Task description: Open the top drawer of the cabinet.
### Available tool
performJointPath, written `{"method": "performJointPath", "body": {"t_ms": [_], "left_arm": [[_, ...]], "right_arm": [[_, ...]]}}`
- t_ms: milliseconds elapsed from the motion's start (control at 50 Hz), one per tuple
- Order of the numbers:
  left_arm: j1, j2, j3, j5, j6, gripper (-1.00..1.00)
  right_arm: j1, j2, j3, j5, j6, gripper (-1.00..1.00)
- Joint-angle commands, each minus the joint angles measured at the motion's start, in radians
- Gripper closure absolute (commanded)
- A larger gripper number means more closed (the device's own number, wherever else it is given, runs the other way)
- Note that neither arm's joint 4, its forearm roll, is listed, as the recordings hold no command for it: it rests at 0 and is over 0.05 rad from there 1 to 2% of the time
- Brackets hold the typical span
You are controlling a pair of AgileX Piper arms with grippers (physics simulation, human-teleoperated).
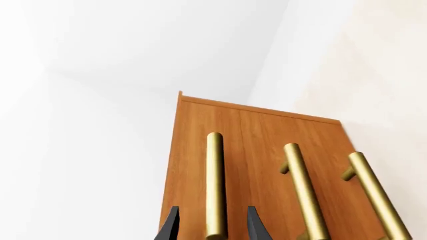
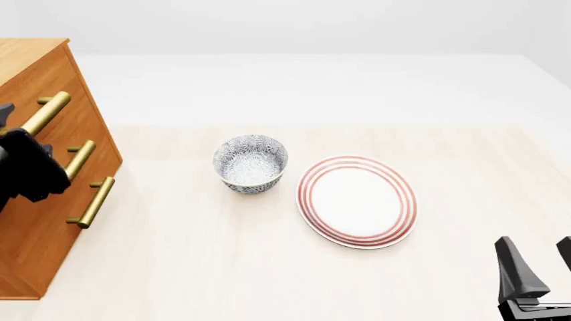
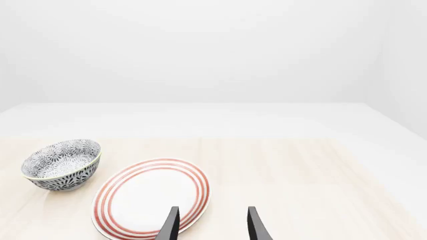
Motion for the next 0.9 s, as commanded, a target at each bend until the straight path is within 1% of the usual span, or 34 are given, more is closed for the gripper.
{"method": "performJointPath", "body": {"t_ms": [20, 260, 280, 480, 820, 900], "left_arm": [[0.019, 0.041, -0.019, -0.017, -0.003, -1.00], [0.025, 0.076, -0.013, -0.046, -0.013, -1.00], [0.023, 0.074, -0.012, -0.045, -0.013, 1.00], [0.018, 0.034, 0.016, -0.043, 0.005, 1.00], [-0.006, 0.001, 0.106, -0.095, 0.073, 1.00], [-0.022, -0.015, 0.103, -0.075, 0.066, 1.00]], "right_arm": [[0.000, 0.000, -0.001, 0.000, 0.000, -1.00], [0.000, 0.001, -0.001, 0.000, 0.000, -1.00], [0.000, 0.001, -0.001, 0.000, 0.000, -1.00], [0.000, 0.000, -0.001, 0.000, 0.000, -1.00], [0.000, 0.000, -0.001, 0.000, 0.000, -1.00], [0.000, 0.001, -0.001, 0.000, 0.000, -1.00]]}}
